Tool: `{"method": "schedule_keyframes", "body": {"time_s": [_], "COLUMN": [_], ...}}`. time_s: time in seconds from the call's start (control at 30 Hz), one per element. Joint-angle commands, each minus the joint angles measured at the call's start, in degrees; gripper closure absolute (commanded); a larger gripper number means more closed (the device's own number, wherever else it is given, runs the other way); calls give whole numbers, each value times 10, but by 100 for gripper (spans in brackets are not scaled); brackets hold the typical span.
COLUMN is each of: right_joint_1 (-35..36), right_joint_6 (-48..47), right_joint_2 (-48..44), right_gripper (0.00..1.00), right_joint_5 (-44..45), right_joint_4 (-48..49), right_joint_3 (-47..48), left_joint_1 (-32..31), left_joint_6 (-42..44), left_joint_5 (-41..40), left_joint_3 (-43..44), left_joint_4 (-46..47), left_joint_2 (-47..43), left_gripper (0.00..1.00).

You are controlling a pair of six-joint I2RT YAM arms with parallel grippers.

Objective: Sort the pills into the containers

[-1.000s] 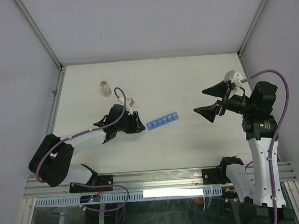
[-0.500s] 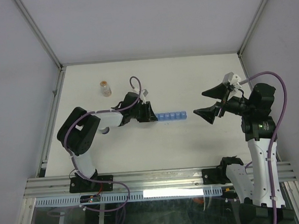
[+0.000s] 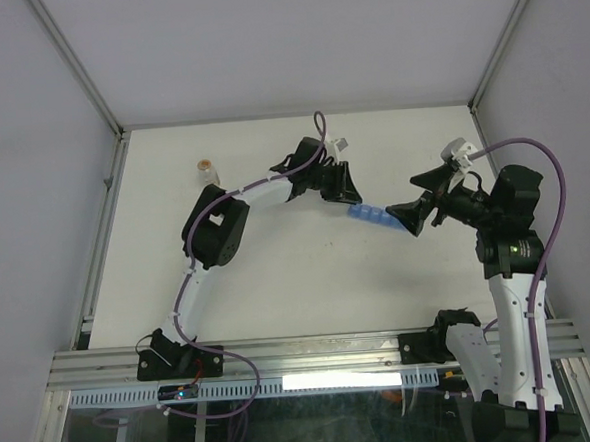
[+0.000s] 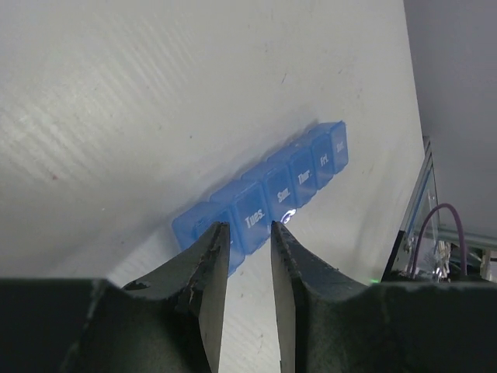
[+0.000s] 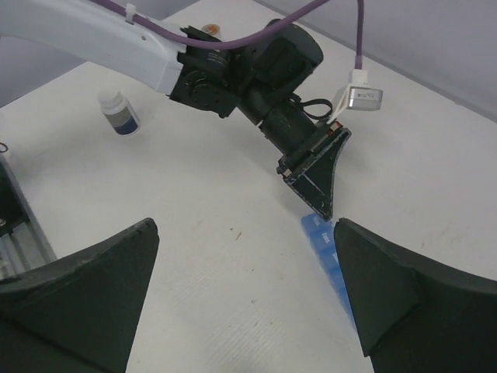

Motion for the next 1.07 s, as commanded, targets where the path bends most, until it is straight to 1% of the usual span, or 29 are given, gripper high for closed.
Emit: {"method": "schedule_keyframes", "body": {"time_s": [0.0,0.1,0.17,0.2,0.23,0.27,0.3,0.33,0.37,0.47,0.53,0.63,0.8,1.03], "right_joint_1": [-2,-2,-2,-2,-2,-2,-2,-2,-1,-2,-2,-1,-2,-2], "right_joint_6": [26,50,66,66,66,70,84,103,121,154,171,168,164,168], "right_joint_2": [-11,-24,-34,-38,-39,-38,-36,-36,-35,-31,-30,-26,-24,-24], "right_gripper": [1,1,1,1,1,1,1,1,1,1,1,1,1,1], "right_joint_5": [111,188,237,240,243,244,244,246,252,257,266,268,246,215], "right_joint_4": [0,-1,-2,-6,-14,-24,-29,-30,-31,-44,-49,-51,-48,-28], "right_joint_3": [25,48,71,89,108,126,142,154,166,202,218,235,243,228], "left_joint_1": [-6,-6,-6,-5,-5,-5,-2,2,5,12,14,14,14,14], "left_joint_6": [11,60,98,116,136,154,170,181,190,195,189,183,161,148], "left_joint_5": [51,27,-2,-24,-54,-74,-93,-109,-123,-191,-226,-236,-221,-231], "left_joint_3": [80,46,-12,-50,-90,-127,-169,-204,-241,-329,-368,-394,-400,-408], "left_joint_4": [-47,-45,-22,-7,9,26,41,54,68,82,77,43,-30,-69], "left_joint_2": [-14,-97,-190,-241,-298,-351,-410,-466,-523,-679,-776,-863,-921,-955], "left_gripper": [69,58,50,45,38,28,17,4,1,1,1,1,1,1]}}
